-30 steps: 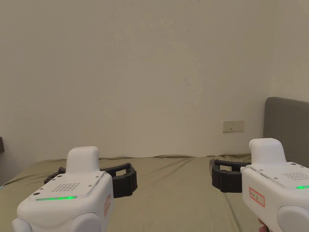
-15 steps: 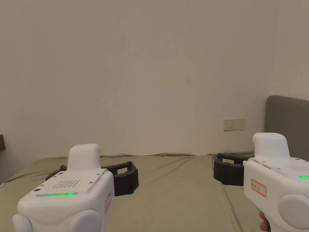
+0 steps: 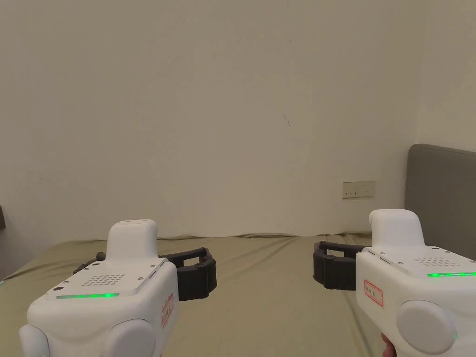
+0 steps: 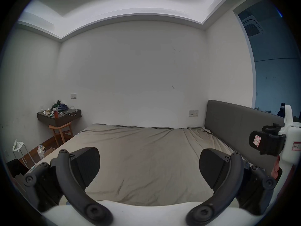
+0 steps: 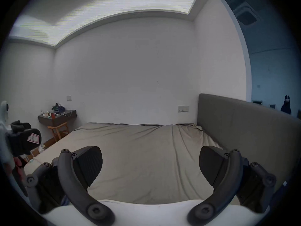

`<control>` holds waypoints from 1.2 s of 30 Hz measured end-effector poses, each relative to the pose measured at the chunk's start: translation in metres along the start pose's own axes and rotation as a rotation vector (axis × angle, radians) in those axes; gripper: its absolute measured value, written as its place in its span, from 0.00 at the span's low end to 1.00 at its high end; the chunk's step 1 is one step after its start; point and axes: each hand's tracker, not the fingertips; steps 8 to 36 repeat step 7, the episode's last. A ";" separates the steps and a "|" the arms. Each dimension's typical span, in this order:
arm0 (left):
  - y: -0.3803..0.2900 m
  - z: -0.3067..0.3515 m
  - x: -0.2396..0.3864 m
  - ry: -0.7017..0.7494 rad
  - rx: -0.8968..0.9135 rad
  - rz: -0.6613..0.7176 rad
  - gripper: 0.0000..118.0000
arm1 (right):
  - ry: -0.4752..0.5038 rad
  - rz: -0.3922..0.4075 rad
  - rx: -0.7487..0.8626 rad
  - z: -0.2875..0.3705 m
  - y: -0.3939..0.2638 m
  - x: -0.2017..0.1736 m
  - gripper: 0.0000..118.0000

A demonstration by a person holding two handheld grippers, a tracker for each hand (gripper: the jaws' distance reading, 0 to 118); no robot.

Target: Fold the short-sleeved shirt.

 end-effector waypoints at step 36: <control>0.000 0.000 -0.002 -0.002 -0.008 0.005 1.00 | 0.004 -0.030 0.027 0.003 0.005 0.008 1.00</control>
